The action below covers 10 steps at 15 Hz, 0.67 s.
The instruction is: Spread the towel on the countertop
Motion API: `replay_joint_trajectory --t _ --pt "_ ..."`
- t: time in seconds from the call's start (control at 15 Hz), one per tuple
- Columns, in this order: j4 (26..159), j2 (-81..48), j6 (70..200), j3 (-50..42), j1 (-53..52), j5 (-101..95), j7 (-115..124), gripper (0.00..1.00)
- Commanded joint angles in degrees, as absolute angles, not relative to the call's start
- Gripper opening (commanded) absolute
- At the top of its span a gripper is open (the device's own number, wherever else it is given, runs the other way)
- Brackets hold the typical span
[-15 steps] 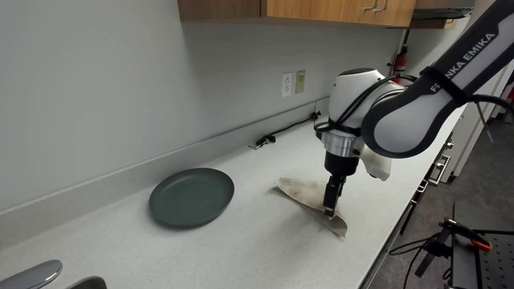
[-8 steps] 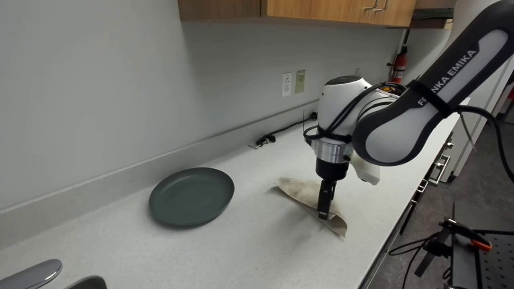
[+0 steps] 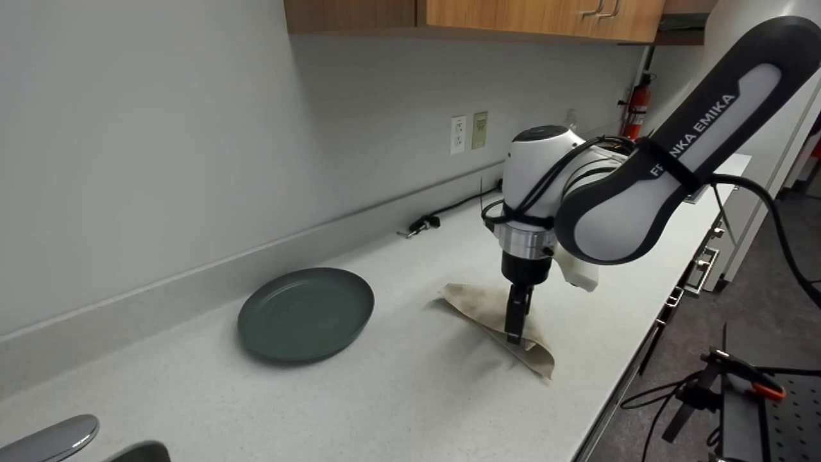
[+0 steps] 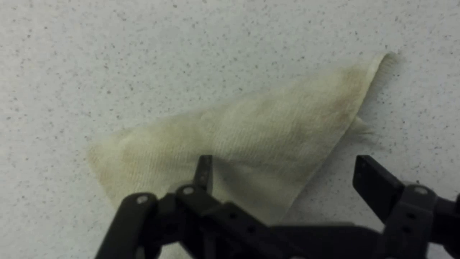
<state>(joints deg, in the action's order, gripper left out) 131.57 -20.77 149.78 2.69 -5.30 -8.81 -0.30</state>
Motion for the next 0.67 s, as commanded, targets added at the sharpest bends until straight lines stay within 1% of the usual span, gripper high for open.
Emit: replay_joint_trajectory --t 0.0,0.6 --pt "130.26 -21.64 149.62 1.7 -5.56 -9.92 -0.66 1.0" --pt "131.1 -21.86 150.46 0.21 -6.85 -13.73 1.09 1.0"
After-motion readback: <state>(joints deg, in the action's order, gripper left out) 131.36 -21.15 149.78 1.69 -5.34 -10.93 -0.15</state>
